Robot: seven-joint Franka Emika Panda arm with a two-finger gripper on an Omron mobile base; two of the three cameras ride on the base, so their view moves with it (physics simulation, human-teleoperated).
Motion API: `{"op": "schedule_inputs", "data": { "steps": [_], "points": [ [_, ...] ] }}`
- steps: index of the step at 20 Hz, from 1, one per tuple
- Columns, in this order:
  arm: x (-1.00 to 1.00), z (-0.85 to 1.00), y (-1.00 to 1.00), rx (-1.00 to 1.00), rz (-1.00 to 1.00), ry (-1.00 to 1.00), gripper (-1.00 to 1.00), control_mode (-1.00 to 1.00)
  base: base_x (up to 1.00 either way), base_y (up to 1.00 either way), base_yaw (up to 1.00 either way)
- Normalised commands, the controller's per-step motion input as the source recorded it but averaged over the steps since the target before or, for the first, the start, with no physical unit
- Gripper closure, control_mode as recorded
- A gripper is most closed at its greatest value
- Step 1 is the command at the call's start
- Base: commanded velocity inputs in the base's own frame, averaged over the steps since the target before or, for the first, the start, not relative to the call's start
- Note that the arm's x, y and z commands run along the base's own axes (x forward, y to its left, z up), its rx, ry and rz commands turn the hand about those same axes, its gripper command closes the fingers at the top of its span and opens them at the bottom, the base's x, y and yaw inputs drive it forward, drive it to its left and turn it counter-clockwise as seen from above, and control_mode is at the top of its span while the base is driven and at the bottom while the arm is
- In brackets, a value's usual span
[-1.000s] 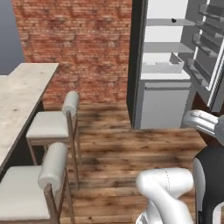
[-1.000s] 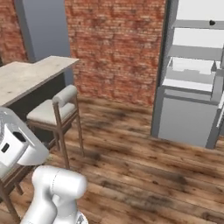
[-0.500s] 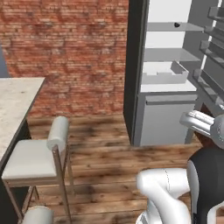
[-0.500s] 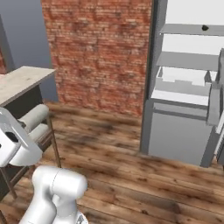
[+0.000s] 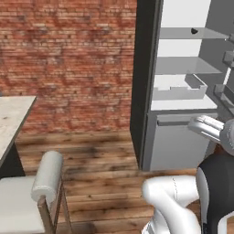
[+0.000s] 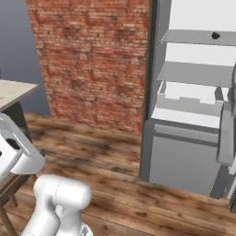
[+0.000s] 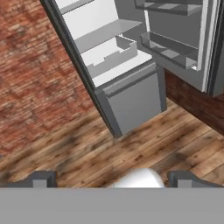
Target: Pick up both kiwis from the fridge and place them inside the tupperware on the counter.
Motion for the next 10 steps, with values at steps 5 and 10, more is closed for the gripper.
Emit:
{"op": "schedule_inputs", "data": {
  "steps": [5, 10],
  "points": [
    [0.0, 0.0, 0.0, 0.0, 0.0, 0.0, -1.0, 1.0, 0.64, -0.3, 0.0],
    [0.0, 0.0, 0.0, 0.0, 0.0, 0.0, -1.0, 1.0, 0.64, -0.29, 0.0]
  ]
}}
